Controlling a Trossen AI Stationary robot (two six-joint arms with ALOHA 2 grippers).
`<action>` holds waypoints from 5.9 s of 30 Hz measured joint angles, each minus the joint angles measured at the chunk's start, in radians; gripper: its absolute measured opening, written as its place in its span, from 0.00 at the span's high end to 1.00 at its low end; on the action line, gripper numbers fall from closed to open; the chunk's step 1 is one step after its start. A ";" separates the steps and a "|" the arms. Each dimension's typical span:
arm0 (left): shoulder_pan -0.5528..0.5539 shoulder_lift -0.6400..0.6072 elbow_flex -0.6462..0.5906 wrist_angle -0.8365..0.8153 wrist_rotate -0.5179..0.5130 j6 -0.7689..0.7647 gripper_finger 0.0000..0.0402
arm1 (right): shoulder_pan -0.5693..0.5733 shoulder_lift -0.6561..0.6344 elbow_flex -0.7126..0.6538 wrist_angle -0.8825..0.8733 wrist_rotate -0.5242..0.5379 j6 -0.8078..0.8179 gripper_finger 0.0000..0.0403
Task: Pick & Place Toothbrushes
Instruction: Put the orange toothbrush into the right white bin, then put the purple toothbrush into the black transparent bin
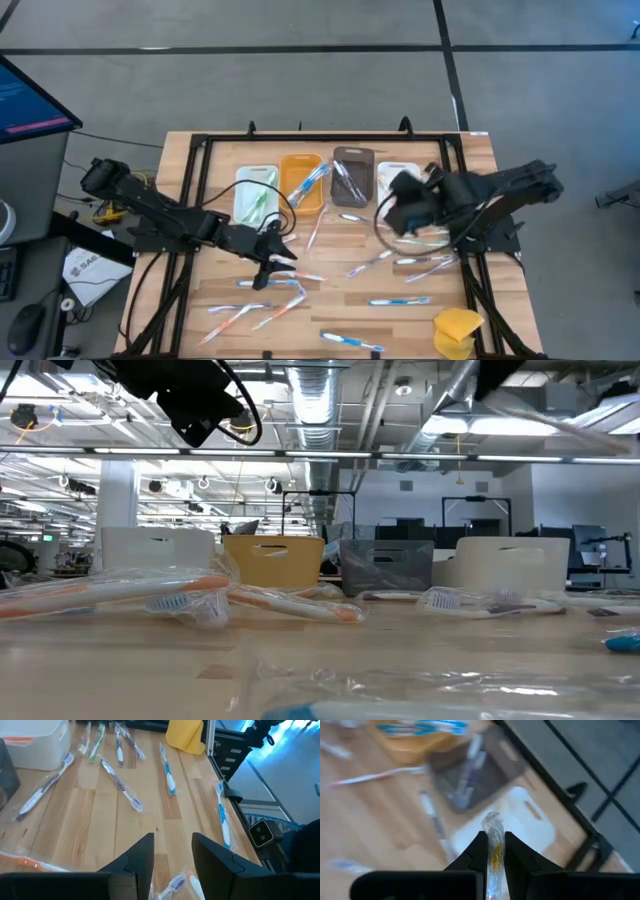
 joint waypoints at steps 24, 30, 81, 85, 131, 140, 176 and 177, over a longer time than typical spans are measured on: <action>-0.016 0.000 0.000 0.030 0.005 0.005 0.68 | -0.678 -0.313 -0.507 0.740 -0.411 -0.509 0.93; -0.016 0.000 0.000 0.031 0.005 0.007 0.68 | -0.723 -0.165 -0.507 0.760 -0.494 -0.505 0.93; -0.017 -0.006 0.000 0.045 0.016 -0.002 0.68 | -0.665 -0.027 -0.406 0.623 -0.533 -0.460 0.49; -0.017 -0.006 0.000 0.044 0.016 -0.003 0.68 | -0.580 -0.104 -0.379 0.627 -0.603 -0.537 0.51; -0.017 -0.006 -0.001 0.040 0.016 -0.001 0.68 | 0.072 0.488 -0.354 0.922 -0.625 -0.688 0.66; -0.017 -0.006 -0.001 0.037 0.016 -0.001 0.68 | 0.051 0.576 -0.294 0.898 -0.630 -0.738 0.72; -0.017 -0.006 -0.001 0.034 0.016 -0.001 0.68 | 0.032 0.519 0.381 0.190 -0.361 -0.619 1.00; -0.017 -0.006 -0.001 0.034 0.016 -0.001 0.68 | 0.023 0.518 0.405 0.189 -0.357 -0.632 1.00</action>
